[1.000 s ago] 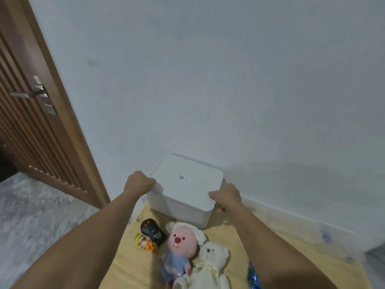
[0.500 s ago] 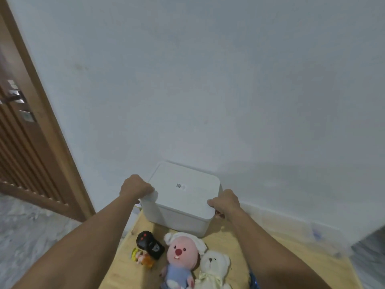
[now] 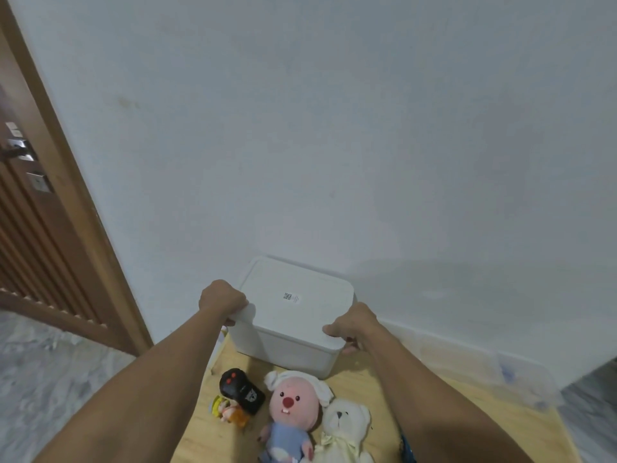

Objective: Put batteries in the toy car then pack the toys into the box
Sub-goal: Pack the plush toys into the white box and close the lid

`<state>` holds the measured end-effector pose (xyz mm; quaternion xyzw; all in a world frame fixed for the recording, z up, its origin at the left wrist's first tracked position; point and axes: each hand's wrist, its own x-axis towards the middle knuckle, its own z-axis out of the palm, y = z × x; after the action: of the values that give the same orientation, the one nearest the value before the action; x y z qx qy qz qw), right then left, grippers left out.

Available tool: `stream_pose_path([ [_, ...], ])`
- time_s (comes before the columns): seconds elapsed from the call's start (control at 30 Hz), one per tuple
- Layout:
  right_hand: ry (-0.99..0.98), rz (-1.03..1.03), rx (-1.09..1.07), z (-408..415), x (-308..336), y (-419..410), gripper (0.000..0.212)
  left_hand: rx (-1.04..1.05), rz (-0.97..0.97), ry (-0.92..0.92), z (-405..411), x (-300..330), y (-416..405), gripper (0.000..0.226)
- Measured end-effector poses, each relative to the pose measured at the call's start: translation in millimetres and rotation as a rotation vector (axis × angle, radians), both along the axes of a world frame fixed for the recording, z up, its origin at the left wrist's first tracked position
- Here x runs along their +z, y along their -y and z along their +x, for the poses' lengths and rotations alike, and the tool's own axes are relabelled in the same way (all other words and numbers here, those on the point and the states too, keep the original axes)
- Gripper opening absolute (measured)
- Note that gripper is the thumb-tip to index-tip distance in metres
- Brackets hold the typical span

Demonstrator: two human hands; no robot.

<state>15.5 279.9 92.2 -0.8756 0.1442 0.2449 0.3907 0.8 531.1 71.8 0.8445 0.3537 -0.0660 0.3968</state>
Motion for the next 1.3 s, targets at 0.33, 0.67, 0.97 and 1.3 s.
stream_pose_path([
  [0.33, 0.036, -0.173, 0.064, 3, -2, -6, 0.030, 0.025, -0.047, -0.020, 5, -6, 4, 0.026],
  [0.67, 0.053, -0.213, 0.099, 5, -1, -7, 0.030, 0.114, -0.162, 0.033, 2, 2, 8, 0.017],
  [0.97, -0.041, -0.205, 0.136, 13, 4, -6, 0.030, 0.348, -0.525, 0.102, -3, 10, 7, 0.024],
  [1.3, 0.010, -0.258, 0.148, 16, 6, -4, 0.026, 0.401, -0.634, 0.129, -11, 26, 12, 0.033],
])
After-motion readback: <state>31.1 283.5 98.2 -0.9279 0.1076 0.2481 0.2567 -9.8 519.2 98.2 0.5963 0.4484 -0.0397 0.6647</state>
